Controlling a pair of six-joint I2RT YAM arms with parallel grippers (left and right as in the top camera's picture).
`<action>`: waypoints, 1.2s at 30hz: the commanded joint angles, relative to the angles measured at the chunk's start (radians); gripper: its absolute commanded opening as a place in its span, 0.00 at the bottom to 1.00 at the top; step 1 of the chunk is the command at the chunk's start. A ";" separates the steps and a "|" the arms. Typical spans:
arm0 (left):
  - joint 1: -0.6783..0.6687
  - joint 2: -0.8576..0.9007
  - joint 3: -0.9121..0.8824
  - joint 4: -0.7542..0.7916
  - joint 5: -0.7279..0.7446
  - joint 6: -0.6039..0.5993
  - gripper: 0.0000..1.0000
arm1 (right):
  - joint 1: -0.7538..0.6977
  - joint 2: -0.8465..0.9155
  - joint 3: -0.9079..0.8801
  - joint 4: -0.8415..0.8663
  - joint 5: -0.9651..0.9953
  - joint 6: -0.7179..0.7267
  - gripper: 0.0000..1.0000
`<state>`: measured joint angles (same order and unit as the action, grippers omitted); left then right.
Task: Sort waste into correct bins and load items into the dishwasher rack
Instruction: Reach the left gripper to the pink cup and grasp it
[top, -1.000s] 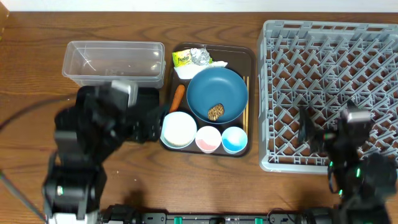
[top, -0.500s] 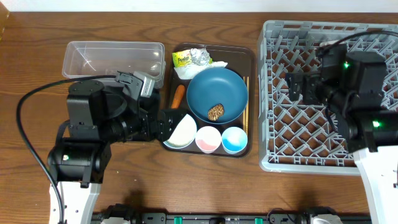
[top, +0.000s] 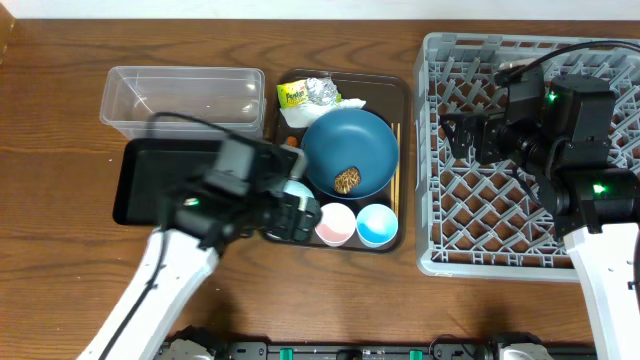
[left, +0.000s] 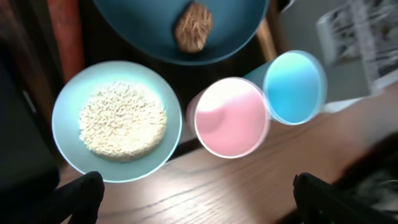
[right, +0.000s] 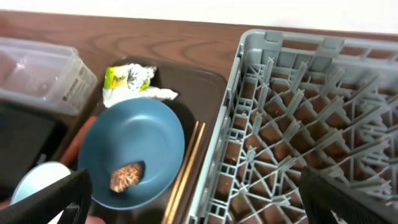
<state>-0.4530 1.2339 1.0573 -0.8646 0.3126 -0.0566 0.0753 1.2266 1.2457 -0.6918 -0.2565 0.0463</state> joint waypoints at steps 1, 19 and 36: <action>-0.063 0.065 0.011 0.025 -0.133 -0.035 0.98 | -0.011 0.000 0.024 -0.008 0.025 0.091 0.99; -0.121 0.340 0.011 0.159 -0.097 -0.027 0.57 | -0.011 0.004 0.018 -0.012 0.024 0.091 0.99; -0.121 0.426 0.011 0.163 -0.035 -0.027 0.22 | -0.011 0.004 0.017 -0.007 0.024 0.092 0.99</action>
<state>-0.5716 1.6417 1.0573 -0.6987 0.2657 -0.0883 0.0753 1.2285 1.2465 -0.6987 -0.2352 0.1257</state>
